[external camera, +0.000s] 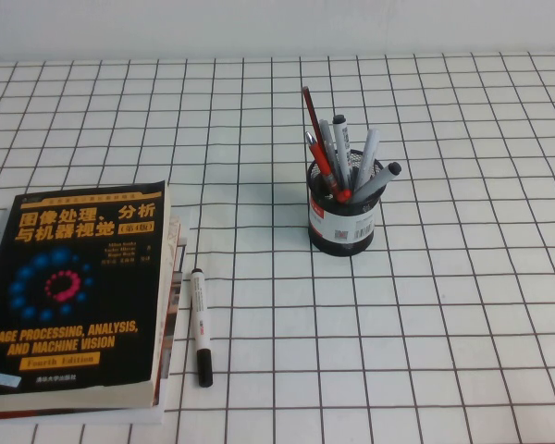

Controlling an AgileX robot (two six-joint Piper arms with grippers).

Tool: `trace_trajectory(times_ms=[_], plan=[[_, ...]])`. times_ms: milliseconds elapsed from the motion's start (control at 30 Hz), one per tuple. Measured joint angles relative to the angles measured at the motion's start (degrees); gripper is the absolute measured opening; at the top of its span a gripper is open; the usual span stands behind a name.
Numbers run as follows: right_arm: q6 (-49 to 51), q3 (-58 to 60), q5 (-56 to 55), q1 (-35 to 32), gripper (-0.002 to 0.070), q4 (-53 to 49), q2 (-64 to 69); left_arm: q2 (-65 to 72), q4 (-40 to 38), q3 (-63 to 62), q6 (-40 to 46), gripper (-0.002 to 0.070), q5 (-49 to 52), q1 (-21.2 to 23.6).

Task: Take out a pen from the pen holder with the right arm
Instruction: 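Take a marker out of the pen holder and lay it on the table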

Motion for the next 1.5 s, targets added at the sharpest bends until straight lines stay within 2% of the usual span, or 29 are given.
trace_trajectory(times_ms=[400, 733, 967, 1167, 1500], plan=[[0.0, 0.0, -2.6, 0.0, -0.0016, 7.6, 0.0, 0.0, 0.0, 0.0, 0.0, -0.0004, 0.0, 0.0], [-0.1, 0.0, -15.9, 0.0, -0.0016, 36.1, 0.0, 0.0, 0.0, 0.0, 0.0, -0.0004, 0.0, 0.0], [-0.1, 0.0, -17.2, 0.0, -0.0016, 43.4, 0.0, 0.0, 0.0, 0.0, 0.0, -0.0004, 0.0, 0.0], [-0.1, -6.3, -7.8, 0.0, -0.0016, 43.6, 3.3, 0.0, 0.0, 0.0, 0.0, -0.0004, 0.0, 0.0], [-0.4, -23.7, 6.1, 0.0, -0.0016, 29.9, 31.7, 0.0, 0.0, 0.0, 0.0, -0.0004, 0.0, 0.0]])
